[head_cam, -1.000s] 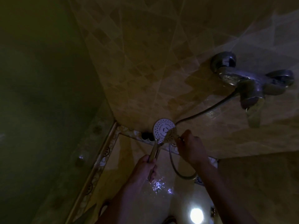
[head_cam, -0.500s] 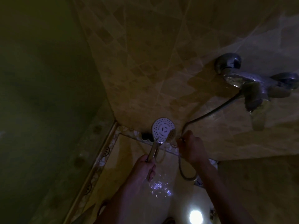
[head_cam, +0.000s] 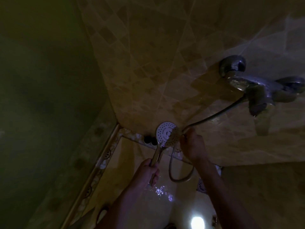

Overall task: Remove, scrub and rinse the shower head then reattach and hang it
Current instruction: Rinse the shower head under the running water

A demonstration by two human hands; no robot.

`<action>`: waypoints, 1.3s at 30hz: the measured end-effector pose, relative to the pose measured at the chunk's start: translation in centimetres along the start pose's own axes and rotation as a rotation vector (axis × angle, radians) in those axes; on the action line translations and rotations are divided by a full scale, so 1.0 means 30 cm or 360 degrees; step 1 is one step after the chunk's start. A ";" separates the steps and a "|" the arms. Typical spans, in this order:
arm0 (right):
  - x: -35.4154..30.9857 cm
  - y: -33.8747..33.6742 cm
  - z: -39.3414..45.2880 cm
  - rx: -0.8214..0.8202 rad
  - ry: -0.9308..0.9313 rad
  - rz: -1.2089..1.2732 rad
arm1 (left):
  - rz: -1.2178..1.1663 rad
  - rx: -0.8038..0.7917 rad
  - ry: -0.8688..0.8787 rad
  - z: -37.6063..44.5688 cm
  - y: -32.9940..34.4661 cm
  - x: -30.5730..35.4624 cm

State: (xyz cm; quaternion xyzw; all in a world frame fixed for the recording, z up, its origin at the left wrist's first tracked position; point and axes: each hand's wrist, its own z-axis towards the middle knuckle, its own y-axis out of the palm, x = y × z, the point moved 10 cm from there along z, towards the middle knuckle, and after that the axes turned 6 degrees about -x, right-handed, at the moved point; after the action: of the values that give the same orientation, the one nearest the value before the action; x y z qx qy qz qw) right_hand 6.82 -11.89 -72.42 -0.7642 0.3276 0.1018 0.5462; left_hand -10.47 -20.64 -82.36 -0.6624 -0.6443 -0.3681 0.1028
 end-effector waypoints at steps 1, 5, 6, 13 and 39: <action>0.021 -0.005 -0.007 0.0004 0.0032 -0.0002 | 0.0007 -0.0005 -0.0002 -0.001 0.000 0.001; 0.048 0.043 -0.071 -0.0051 0.0035 -0.0019 | -0.0001 -0.0030 -0.0002 0.006 0.007 0.006; 0.031 0.062 -0.090 -0.0070 0.0000 -0.0022 | -0.0005 -0.0035 0.0000 0.008 0.009 0.006; -0.065 0.070 -0.045 -0.0002 -0.0161 -0.0013 | -0.0004 -0.0034 -0.0020 0.001 0.000 -0.002; 0.018 0.074 -0.110 -0.0015 0.0052 0.0115 | -0.0013 -0.0045 -0.0012 -0.012 0.018 0.001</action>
State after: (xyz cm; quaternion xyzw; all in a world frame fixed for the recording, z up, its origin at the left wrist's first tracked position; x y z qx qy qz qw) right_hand 5.19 -15.49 -73.15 -0.7561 0.3633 0.1104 0.5330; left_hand -10.11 -20.91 -81.90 -0.6625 -0.6422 -0.3752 0.0895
